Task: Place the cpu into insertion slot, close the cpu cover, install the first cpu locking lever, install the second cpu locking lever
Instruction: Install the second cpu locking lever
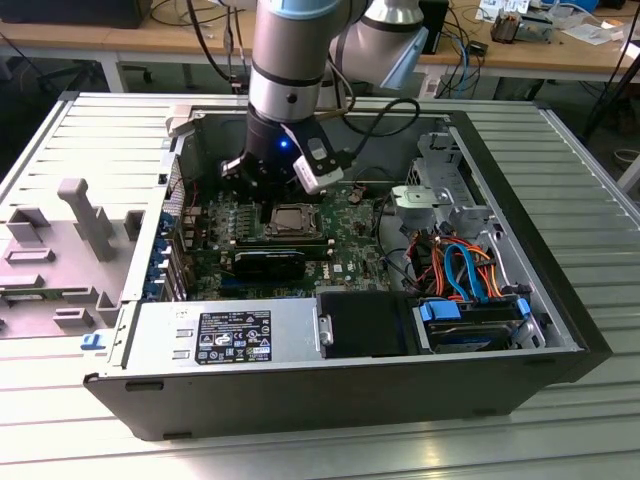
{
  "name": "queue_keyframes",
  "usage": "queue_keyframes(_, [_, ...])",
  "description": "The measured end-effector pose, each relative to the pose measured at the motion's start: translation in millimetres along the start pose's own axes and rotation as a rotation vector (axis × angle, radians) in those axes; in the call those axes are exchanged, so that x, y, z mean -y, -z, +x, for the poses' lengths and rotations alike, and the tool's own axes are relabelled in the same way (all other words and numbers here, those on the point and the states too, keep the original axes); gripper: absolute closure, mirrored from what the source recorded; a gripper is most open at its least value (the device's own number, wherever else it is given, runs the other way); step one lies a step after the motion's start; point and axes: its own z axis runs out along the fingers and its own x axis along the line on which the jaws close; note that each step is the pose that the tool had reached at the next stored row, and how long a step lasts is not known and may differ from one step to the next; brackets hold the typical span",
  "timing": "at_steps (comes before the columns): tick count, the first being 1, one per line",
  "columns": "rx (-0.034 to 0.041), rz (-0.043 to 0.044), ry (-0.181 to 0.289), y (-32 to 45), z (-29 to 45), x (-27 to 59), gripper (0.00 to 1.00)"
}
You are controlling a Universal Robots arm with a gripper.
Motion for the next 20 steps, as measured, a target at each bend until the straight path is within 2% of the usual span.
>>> queue_keyframes(8, [-0.0014,0.0037,0.000,-13.3,-1.5,2.4,0.89])
queue_keyframes(15, [-0.0018,0.0049,-0.001,-20.9,0.5,9.7,0.89])
queue_keyframes(20, [-0.0018,0.0050,-0.001,-25.1,0.9,10.2,0.89])
